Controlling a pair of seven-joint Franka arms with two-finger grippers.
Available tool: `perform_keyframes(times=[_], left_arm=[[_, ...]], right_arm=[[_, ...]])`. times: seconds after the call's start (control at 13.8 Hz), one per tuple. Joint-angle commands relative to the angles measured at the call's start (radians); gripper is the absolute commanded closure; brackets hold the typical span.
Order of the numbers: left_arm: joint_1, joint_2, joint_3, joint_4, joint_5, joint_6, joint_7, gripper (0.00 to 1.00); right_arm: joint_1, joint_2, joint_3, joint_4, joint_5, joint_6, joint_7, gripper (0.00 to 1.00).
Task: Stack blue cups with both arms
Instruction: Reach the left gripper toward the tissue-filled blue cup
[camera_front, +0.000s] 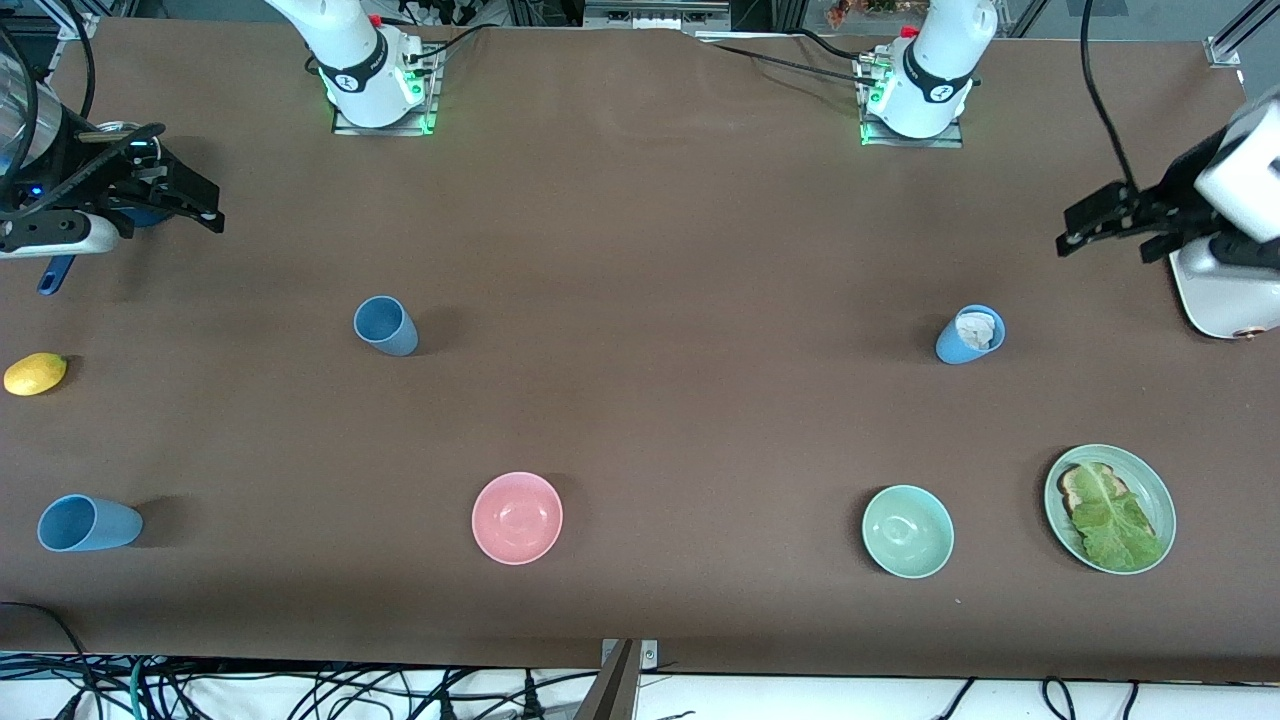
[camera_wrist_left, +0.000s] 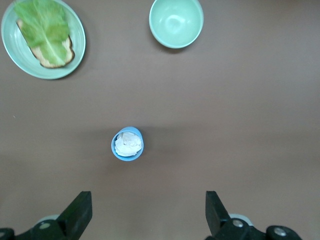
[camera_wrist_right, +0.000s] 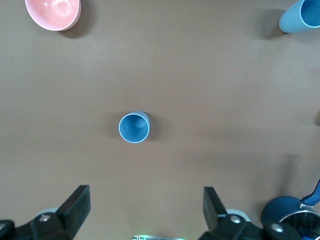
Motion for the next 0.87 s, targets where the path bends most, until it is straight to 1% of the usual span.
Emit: perform_keyframes(times=[0.0, 0.15, 0.29, 0.44, 0.58, 0.8], left_arm=[[0.042, 0.059, 0.002, 0.011, -0.008, -0.008, 0.006, 0.00], [0.070, 0.098, 0.002, 0.008, -0.007, -0.005, 0.010, 0.00], [0.072, 0.115, 0.001, -0.019, 0.059, 0.018, 0.010, 0.00], [0.069, 0.117, 0.001, -0.064, 0.075, 0.064, 0.012, 0.00], [0.075, 0.115, 0.001, -0.126, 0.075, 0.150, 0.062, 0.00], [0.087, 0.112, 0.002, -0.205, 0.087, 0.233, 0.101, 0.00]], right_arm=[[-0.004, 0.011, 0.005, 0.017, -0.010, -0.017, -0.004, 0.00], [-0.004, 0.020, 0.007, 0.011, -0.007, -0.017, -0.004, 0.00], [-0.004, 0.022, 0.007, -0.006, -0.004, -0.014, -0.004, 0.00], [-0.004, 0.022, 0.008, -0.048, -0.004, 0.006, -0.002, 0.00], [-0.004, 0.019, 0.023, -0.078, -0.004, 0.038, -0.002, 0.00], [-0.004, 0.017, 0.023, -0.077, -0.004, 0.039, -0.002, 0.00]])
